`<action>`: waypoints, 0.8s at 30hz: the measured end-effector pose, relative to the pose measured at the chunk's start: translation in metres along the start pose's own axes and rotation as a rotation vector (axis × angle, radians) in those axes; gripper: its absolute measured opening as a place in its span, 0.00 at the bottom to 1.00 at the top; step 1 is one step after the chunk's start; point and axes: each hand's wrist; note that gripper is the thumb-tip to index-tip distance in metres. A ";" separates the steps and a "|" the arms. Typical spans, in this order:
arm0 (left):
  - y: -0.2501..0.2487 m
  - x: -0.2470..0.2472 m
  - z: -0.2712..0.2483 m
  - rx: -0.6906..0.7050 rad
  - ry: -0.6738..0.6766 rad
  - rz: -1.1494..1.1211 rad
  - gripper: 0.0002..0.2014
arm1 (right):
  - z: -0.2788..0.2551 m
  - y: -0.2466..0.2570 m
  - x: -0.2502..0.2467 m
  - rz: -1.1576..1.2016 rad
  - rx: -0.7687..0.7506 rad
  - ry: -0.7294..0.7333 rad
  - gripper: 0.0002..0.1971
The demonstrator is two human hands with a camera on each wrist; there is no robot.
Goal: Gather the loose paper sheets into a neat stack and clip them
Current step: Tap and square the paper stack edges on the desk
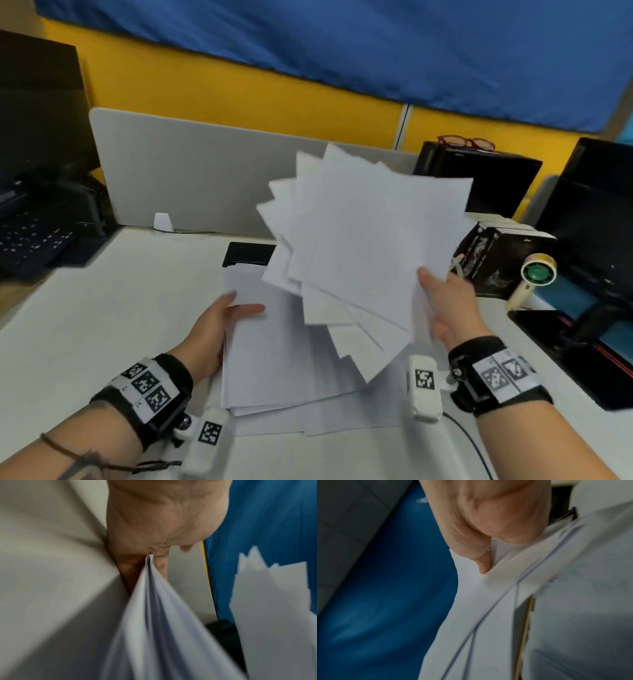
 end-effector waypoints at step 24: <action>-0.021 0.026 -0.025 -0.048 0.052 -0.001 0.34 | -0.018 -0.049 0.012 -0.478 0.181 0.552 0.17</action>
Point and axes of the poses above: each hand's wrist, its own z-axis towards the middle knuckle, its own x-axis out of the palm, y = z × x, and after that the axes turned 9 degrees about -z, right-handed
